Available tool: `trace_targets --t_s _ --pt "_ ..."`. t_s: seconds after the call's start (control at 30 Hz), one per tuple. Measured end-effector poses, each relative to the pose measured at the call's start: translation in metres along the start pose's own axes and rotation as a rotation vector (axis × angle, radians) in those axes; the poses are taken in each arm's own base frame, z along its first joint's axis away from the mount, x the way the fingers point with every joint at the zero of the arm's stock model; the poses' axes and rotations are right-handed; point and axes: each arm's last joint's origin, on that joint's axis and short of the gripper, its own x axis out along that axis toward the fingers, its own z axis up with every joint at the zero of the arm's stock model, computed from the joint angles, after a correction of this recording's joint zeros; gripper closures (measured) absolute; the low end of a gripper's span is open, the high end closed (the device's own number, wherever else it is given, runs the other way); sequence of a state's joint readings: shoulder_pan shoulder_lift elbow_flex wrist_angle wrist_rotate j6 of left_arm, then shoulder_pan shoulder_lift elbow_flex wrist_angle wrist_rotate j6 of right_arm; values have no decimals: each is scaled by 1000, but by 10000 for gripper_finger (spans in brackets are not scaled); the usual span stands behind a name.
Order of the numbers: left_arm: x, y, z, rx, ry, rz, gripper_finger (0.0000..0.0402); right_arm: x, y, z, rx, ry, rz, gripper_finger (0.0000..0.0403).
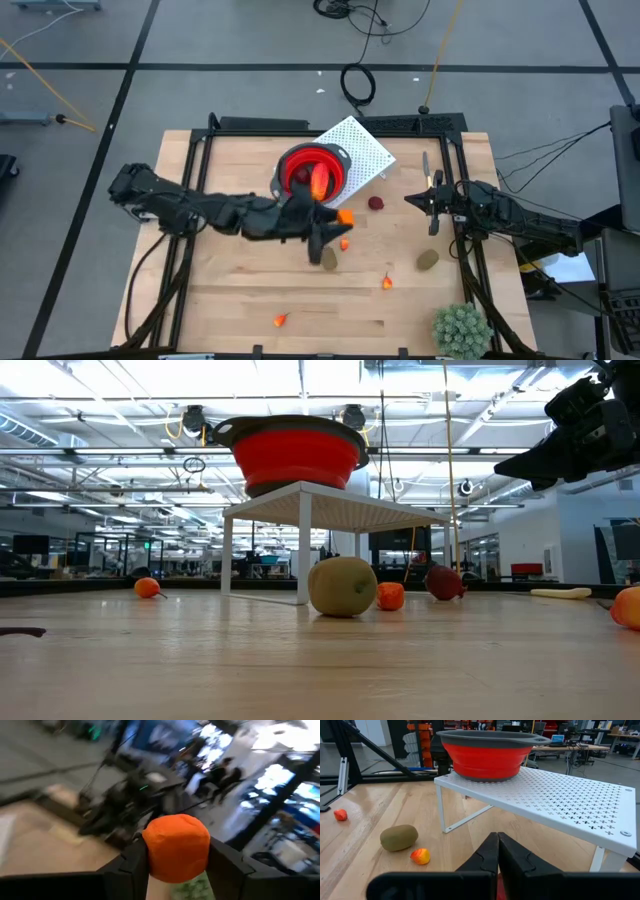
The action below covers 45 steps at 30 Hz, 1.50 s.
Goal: Pick & Place Fruit
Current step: Put the orange into the red strainer bowl on the shelf
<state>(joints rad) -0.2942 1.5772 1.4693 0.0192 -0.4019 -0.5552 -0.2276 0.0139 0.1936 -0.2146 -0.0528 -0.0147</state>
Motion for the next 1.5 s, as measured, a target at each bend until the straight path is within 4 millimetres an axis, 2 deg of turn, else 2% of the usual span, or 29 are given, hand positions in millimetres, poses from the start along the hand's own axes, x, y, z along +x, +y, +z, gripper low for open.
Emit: trace_targets --t_s 0.2,0.4,0.67,0.9,1.27,1.5 --pt "11 42 7 -32 73 179 243 0 0 0 0 0 0 403" --pt "18 79 18 -24 146 259 243 0 0 0 0 0 0 403" --pt "15 116 23 -31 301 370 243 0 0 0 0 0 0 403" --pt "0 128 30 -39 457 520 243 0 0 0 0 0 0 403" --pt "-14 131 31 -29 594 602 243 0 0 0 0 0 0 403" --pt "-10 134 26 13 631 611 243 0 0 0 0 0 0 403"
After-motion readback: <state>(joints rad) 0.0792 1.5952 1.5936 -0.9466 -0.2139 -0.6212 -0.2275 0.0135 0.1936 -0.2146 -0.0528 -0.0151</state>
